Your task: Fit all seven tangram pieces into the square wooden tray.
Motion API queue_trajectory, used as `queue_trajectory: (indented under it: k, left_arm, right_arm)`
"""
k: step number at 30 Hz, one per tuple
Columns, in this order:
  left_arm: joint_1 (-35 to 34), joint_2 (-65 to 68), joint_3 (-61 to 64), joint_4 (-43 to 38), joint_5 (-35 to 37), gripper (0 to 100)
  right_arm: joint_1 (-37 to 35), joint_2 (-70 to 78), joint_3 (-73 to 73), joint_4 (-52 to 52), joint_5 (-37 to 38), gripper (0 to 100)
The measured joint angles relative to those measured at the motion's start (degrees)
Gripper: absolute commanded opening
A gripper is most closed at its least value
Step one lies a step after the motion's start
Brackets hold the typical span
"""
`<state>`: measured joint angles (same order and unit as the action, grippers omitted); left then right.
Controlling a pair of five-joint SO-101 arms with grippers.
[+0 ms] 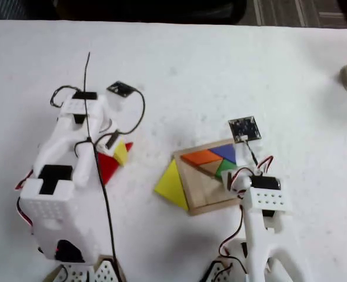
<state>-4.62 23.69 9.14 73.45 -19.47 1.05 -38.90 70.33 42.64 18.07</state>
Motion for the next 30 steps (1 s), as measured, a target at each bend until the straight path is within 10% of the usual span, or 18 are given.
queue_trajectory:
  k: [22,30]
  left_arm:
    - [1.0,0.4,-6.1,12.4,0.7,34]
    - [-2.5,-13.4,9.1,0.1,-0.4,35]
  right_arm:
    - [-0.1,0.0,0.0,0.0,0.0,1.8]
    - [0.0,0.0,0.0,0.0,0.0,1.8]
